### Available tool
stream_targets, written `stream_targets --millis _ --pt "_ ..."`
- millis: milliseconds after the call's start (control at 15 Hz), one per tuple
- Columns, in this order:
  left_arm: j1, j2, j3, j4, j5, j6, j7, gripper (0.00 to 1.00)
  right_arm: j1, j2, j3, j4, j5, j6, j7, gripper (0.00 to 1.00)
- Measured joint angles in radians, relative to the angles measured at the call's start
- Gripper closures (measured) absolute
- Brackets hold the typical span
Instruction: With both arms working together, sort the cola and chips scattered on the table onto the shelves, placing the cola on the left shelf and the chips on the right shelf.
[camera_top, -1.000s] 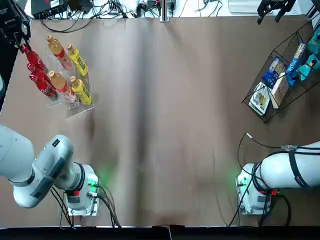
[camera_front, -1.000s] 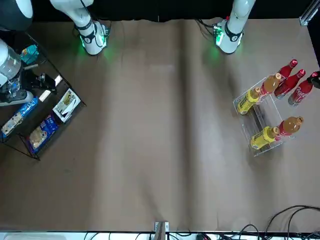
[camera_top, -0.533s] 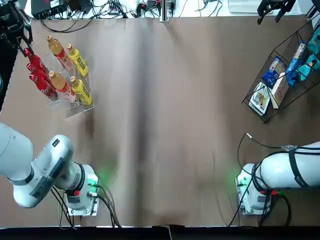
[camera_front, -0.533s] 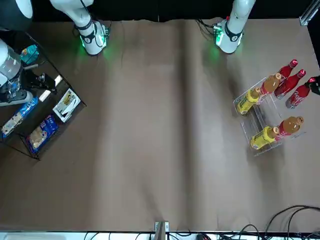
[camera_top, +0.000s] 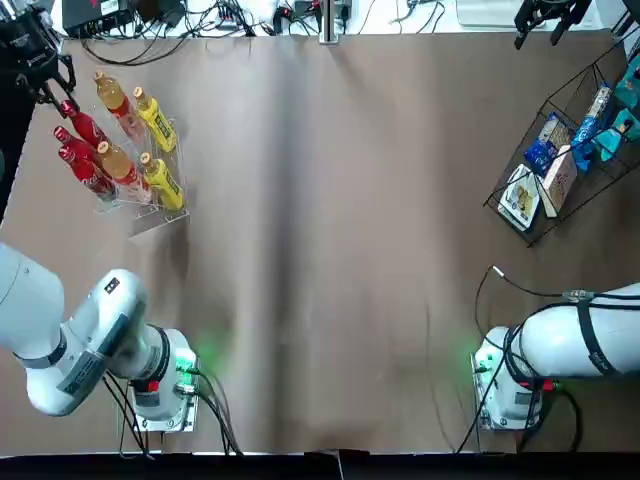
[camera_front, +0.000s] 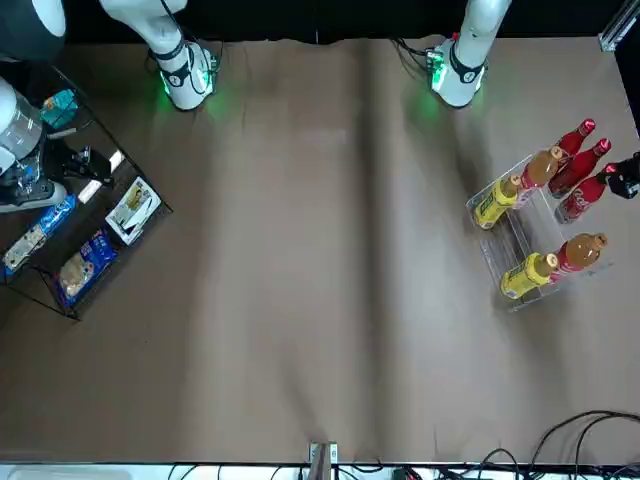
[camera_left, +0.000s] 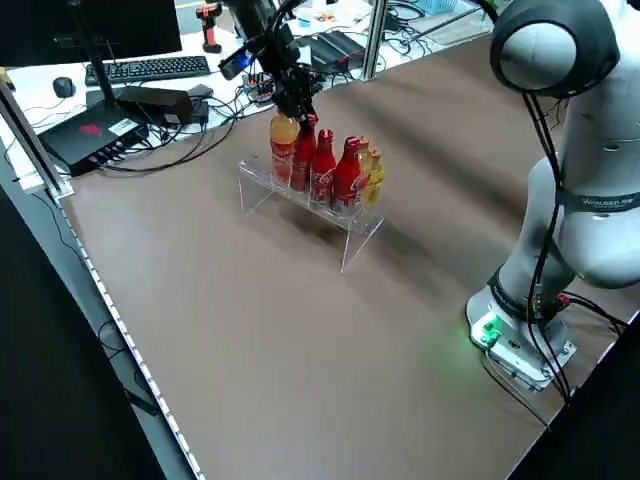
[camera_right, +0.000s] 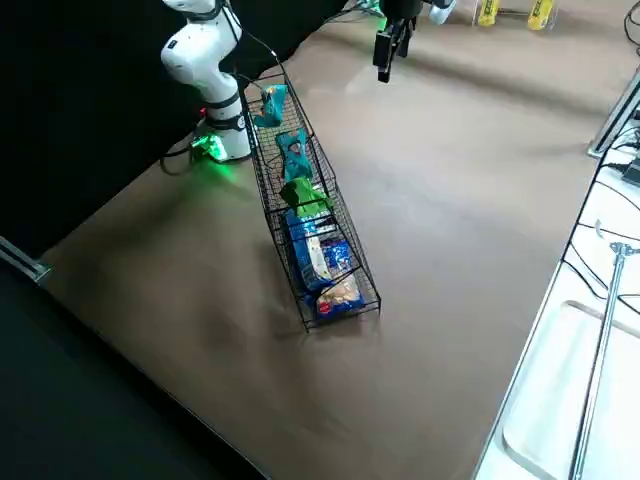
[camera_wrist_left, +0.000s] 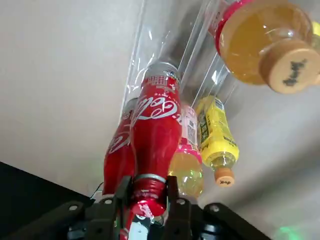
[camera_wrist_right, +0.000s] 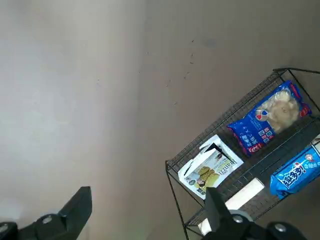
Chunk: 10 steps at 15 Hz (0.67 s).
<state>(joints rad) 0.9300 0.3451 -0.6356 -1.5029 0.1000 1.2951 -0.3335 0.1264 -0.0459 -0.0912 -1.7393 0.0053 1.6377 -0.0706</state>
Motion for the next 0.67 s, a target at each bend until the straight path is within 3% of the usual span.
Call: stream_targets --millis 333,400,667 --pt "0.012 0.005 0.000 0.006 -0.006 0.000 0.007 0.67 0.000 0.000 0.000 0.000 0.000 0.000 0.000 0.00" --pt "0.016 0.006 0.001 0.005 -0.006 0.000 0.013 0.62 0.000 0.000 0.000 0.000 0.000 0.000 0.000 0.00" --pt "0.015 0.011 -0.010 0.007 -0.006 0.028 0.019 0.27 0.000 0.000 0.000 -0.001 0.000 0.000 0.000 0.00"
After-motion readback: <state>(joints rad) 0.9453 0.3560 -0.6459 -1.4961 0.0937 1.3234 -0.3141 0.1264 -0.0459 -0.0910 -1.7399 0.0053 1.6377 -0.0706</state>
